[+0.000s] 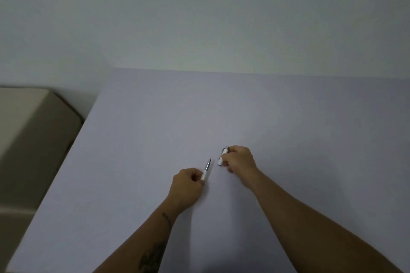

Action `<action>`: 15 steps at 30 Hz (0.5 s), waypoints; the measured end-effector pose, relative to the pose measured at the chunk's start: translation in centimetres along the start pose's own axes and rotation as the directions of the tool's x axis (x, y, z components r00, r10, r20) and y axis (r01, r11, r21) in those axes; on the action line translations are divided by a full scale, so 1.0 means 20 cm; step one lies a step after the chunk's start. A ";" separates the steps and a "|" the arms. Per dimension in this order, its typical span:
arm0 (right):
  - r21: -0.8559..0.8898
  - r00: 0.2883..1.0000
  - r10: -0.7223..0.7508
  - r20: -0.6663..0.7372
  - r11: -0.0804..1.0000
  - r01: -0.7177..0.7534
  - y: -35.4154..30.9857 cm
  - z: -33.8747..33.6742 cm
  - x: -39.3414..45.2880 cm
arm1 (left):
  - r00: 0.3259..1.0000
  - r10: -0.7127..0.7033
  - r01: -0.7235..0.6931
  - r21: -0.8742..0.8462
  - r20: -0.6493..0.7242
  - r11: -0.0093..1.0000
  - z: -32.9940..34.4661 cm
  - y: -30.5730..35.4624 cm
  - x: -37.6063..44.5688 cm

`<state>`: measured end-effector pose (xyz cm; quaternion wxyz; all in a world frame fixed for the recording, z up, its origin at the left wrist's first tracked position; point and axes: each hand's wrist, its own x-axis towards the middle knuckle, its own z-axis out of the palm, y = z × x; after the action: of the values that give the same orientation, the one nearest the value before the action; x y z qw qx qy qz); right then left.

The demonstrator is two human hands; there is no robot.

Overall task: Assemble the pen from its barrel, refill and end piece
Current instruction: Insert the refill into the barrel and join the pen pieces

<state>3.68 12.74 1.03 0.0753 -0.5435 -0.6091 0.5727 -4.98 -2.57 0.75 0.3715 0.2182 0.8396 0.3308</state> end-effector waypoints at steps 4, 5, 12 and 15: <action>0.206 1.000 -0.029 0.009 0.978 0.026 -0.06 -0.02 -0.06 | 1.000 0.029 -0.029 -0.004 0.004 1.000 -0.01 0.01 -0.01; 0.219 0.999 -0.041 0.005 0.975 0.039 -0.07 -0.02 -0.07 | 0.999 0.037 -0.037 -0.007 0.008 0.999 -0.01 0.01 -0.01; 0.261 0.998 -0.054 -0.018 0.964 0.057 -0.05 -0.04 -0.14 | 0.996 0.082 -0.082 0.017 0.031 0.996 -0.01 0.01 -0.05; 0.317 0.998 -0.055 -0.039 0.946 0.064 -0.05 -0.06 -0.16 | 0.995 0.094 -0.095 0.025 0.034 0.995 -0.02 0.01 -0.07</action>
<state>5.23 11.28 3.80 0.1882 -0.5140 -0.5237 0.6528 -4.37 -3.41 1.63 0.3663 0.2678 0.8265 0.3333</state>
